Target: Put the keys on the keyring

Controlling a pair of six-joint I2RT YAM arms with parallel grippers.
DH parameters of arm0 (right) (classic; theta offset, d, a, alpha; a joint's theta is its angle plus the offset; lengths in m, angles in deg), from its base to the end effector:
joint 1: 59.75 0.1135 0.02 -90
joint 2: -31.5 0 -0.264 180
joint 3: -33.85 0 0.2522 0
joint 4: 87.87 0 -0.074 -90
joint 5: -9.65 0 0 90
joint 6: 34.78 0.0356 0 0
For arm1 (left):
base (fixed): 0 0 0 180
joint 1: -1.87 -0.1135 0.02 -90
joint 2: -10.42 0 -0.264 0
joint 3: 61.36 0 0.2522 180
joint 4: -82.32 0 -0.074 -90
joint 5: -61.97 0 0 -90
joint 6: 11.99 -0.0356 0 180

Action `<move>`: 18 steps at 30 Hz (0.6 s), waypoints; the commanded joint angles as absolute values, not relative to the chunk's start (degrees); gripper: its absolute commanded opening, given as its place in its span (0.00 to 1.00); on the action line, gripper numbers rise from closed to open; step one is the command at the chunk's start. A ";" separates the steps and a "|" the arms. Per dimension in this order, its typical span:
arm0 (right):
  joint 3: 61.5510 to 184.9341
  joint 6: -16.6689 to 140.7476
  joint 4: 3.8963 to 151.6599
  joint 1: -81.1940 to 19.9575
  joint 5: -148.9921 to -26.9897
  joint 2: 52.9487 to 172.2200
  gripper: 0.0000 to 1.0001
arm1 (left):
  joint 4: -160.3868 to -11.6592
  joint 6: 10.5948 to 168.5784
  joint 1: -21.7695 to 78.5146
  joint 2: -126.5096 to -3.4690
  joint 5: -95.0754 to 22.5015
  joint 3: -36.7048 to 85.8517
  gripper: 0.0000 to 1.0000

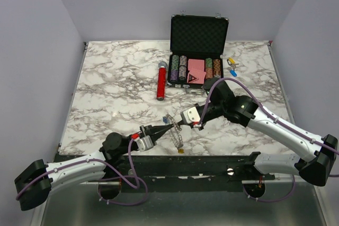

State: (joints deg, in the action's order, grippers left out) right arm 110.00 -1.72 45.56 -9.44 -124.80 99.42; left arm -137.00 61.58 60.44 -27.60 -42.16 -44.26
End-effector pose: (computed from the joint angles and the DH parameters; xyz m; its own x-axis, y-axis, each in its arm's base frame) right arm 0.1394 0.2070 0.3326 0.5383 -0.2883 -0.7919 -0.8230 -0.3819 -0.4204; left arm 0.0711 -0.1330 0.2203 0.4261 -0.1712 -0.8883 0.8630 0.3716 0.3423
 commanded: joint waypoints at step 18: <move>110.27 1.35 47.26 -8.94 -124.38 98.74 0.00 | -137.01 62.45 60.15 -23.42 -42.79 -46.80 0.00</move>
